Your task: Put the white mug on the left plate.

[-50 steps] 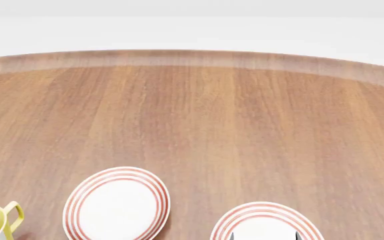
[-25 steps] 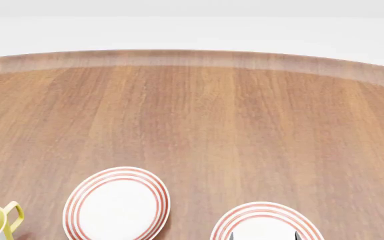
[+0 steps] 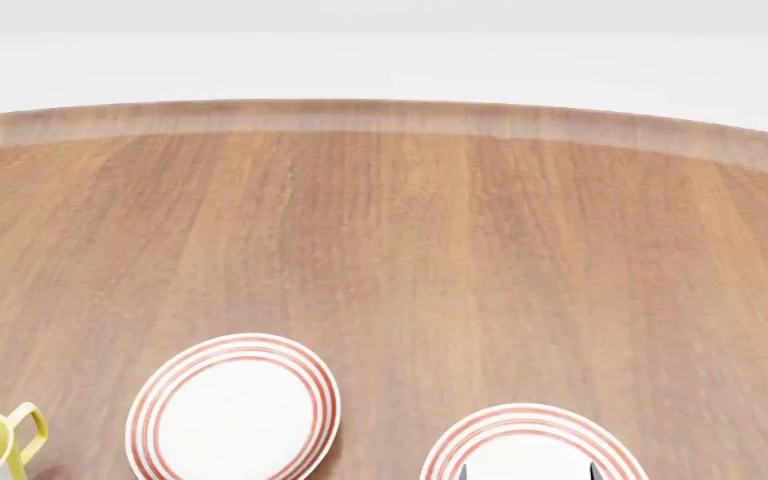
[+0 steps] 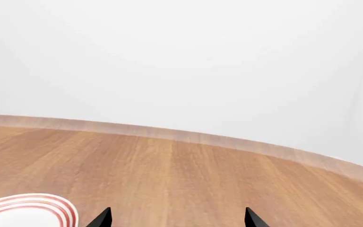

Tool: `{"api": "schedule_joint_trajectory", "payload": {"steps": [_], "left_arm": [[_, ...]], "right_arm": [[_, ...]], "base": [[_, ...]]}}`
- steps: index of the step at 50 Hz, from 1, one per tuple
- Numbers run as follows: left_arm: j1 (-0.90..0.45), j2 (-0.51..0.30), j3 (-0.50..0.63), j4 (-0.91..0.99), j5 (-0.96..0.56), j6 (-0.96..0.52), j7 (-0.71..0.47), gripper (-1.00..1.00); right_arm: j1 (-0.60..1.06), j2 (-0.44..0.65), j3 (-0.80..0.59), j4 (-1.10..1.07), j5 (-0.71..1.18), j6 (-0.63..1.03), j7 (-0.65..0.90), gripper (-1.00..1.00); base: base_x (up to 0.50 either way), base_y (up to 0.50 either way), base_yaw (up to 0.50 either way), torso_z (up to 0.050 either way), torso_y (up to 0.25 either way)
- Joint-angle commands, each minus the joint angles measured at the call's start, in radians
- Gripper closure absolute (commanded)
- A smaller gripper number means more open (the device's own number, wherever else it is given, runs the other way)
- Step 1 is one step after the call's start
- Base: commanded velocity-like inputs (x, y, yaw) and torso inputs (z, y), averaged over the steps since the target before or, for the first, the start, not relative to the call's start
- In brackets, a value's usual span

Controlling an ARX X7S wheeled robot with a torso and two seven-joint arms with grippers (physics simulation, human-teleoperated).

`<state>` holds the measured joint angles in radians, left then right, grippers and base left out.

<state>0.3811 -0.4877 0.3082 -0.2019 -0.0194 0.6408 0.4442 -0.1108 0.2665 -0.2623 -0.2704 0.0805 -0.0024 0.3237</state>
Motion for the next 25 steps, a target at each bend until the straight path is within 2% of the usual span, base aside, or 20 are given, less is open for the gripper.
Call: {"api": "schedule_joint_trajectory", "payload": {"steps": [1, 17, 18, 25], "left_arm": [[-0.029, 0.009, 0.018, -0.017, 0.010, -0.009, 0.009, -1.00], [-0.048, 0.013, 0.039, -0.013, 0.010, -0.019, 0.023, -1.00], [-0.049, 0.016, 0.036, -0.005, -0.006, -0.027, 0.022, 1.00], [-0.048, 0.010, 0.039, -0.003, -0.027, -0.020, 0.033, 1.00]], "right_arm": [[0.000, 0.004, -0.003, -0.007, 0.003, 0.005, 0.006, -1.00], [0.000, 0.011, -0.004, -0.009, 0.008, 0.004, 0.014, -1.00], [0.000, 0.011, -0.004, -0.007, 0.009, 0.001, 0.014, -1.00], [-0.002, 0.013, -0.006, -0.009, 0.009, 0.001, 0.018, -1.00]], "base": [[0.00, 0.00, 0.00, 0.000, 0.000], [0.00, 0.00, 0.00, 0.000, 0.000], [0.00, 0.00, 0.00, 0.000, 0.000], [0.00, 0.00, 0.00, 0.000, 0.000]]}}
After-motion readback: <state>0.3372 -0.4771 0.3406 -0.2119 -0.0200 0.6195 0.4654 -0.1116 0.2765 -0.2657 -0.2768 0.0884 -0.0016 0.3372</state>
